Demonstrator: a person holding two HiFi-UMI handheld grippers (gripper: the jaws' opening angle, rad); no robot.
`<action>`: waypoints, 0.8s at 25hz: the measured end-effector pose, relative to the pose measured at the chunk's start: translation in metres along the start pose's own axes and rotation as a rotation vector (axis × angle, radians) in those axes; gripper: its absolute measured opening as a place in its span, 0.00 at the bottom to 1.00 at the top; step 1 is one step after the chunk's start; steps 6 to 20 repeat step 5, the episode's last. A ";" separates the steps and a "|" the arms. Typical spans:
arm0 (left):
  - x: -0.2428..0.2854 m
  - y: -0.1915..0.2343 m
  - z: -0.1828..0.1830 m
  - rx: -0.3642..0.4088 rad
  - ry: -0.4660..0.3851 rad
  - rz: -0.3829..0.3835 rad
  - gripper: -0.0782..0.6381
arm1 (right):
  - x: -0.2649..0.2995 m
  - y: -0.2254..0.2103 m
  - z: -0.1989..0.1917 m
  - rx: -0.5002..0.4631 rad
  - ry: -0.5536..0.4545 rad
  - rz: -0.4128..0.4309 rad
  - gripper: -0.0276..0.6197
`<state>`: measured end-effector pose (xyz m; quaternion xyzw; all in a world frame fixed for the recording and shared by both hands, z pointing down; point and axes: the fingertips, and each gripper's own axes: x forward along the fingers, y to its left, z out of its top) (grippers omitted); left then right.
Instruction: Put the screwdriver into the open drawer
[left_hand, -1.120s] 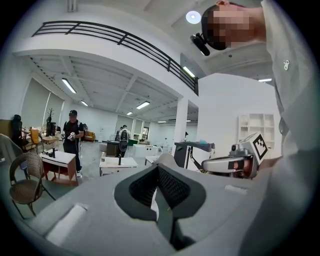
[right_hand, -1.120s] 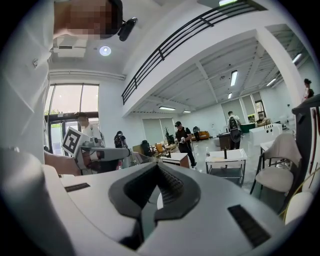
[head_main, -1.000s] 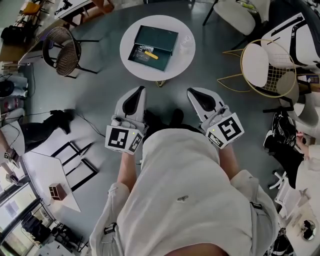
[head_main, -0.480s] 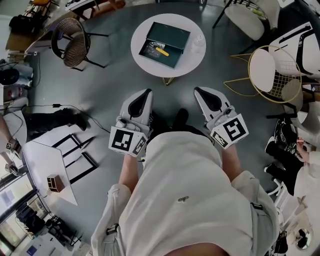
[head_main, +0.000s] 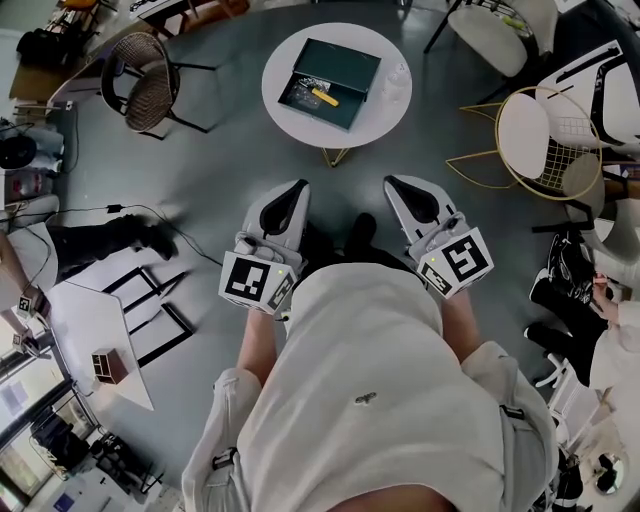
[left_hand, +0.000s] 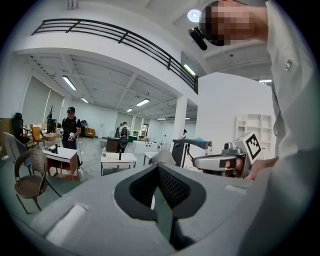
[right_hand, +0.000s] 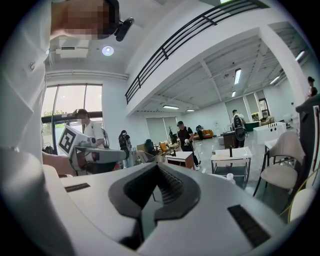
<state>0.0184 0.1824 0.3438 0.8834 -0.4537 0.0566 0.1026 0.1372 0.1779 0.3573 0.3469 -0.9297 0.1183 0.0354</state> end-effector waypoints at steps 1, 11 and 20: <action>-0.001 0.000 -0.001 -0.005 0.004 -0.001 0.12 | -0.001 0.001 -0.001 0.005 0.001 0.001 0.05; -0.003 -0.003 -0.004 -0.023 0.013 -0.013 0.12 | -0.005 0.005 -0.004 0.016 0.008 0.002 0.05; -0.003 -0.003 -0.004 -0.023 0.013 -0.013 0.12 | -0.005 0.005 -0.004 0.016 0.008 0.002 0.05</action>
